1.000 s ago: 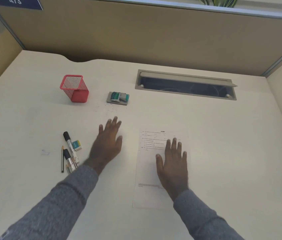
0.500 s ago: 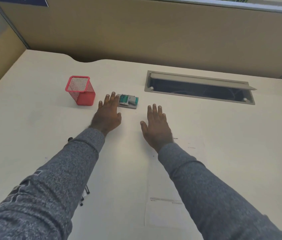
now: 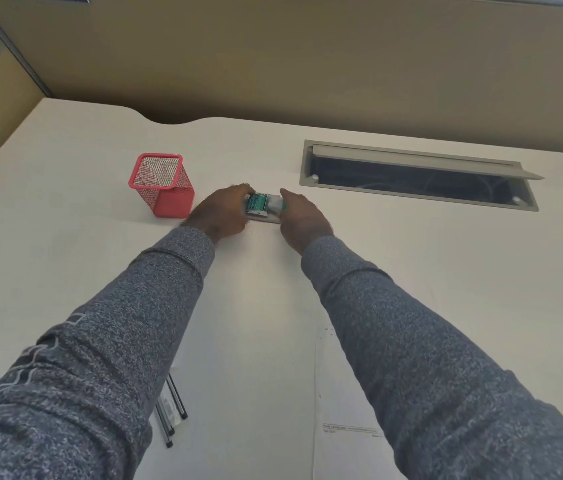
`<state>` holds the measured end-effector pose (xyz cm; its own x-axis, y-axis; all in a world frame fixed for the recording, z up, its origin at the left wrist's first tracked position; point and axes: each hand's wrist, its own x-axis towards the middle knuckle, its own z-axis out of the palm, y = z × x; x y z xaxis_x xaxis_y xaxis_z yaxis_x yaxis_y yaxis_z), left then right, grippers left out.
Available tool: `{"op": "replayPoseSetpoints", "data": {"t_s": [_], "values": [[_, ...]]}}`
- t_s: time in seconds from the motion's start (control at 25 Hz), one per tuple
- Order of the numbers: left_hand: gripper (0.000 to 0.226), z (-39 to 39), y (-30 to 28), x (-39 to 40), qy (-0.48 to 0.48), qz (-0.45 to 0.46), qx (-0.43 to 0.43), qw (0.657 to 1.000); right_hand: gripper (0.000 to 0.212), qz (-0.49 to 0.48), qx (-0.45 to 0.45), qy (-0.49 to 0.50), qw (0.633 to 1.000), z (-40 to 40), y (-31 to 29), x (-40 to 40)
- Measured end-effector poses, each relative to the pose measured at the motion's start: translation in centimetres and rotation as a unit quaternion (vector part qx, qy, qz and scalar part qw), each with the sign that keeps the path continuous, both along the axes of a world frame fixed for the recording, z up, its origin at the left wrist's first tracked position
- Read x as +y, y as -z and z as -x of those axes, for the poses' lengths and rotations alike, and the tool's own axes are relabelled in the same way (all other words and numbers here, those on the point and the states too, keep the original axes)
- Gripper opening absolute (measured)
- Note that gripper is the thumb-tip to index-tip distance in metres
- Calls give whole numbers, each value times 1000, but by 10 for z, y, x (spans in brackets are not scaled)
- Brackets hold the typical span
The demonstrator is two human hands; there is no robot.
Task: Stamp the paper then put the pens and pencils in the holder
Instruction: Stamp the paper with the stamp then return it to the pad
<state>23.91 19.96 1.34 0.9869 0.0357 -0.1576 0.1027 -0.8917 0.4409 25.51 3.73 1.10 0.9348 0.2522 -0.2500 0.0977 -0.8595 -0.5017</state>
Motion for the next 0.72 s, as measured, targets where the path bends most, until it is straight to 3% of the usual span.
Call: {"op": "replayPoseSetpoints", "data": {"t_s": [0.12, 0.28, 0.52, 0.6, 0.72], "values": [[55, -2, 3, 4, 8, -9, 27, 1000, 30, -9, 19, 39, 999, -8, 3, 6], [45, -6, 7, 5, 7, -20, -7, 1000, 37, -37, 45, 79, 995, -10, 7, 6], [57, -5, 4, 7, 33, -2, 18, 999, 35, -226, 56, 141, 962, 4, 8, -10], [54, -7, 2, 10, 43, -1, 42, 998, 30, -311, 43, 169, 934, 7, 3, -16], [41, -12, -2, 12, 58, -13, 61, 996, 25, -358, -22, 170, 918, 0, -12, -28]]}}
